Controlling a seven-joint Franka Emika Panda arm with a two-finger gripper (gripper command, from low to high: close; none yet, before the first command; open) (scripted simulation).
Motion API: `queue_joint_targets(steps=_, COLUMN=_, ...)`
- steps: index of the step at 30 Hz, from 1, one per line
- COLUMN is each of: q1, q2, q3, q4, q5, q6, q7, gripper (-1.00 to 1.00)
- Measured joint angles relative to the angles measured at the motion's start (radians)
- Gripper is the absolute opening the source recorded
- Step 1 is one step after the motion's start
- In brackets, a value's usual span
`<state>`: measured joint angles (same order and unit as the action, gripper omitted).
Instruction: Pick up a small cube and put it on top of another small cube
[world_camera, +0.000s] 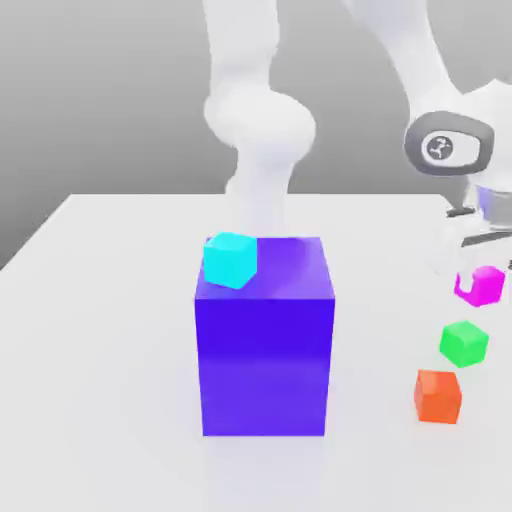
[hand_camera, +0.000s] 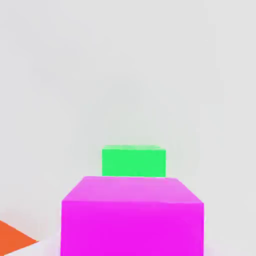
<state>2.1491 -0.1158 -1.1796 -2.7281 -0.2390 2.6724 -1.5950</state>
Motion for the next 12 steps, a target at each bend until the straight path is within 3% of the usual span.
queue_joint_targets(steps=4, q1=-0.001, q2=0.0, q3=0.001, q4=0.0, q5=-0.001, q6=-0.003, q7=0.001, gripper=-1.0)
queue_joint_targets(steps=5, q1=-0.001, q2=0.0, q3=0.001, q4=0.0, q5=-0.002, q6=-0.004, q7=0.001, gripper=1.0)
queue_joint_targets(steps=12, q1=-0.001, q2=0.0, q3=0.001, q4=0.0, q5=-0.002, q6=-0.004, q7=0.001, gripper=1.0)
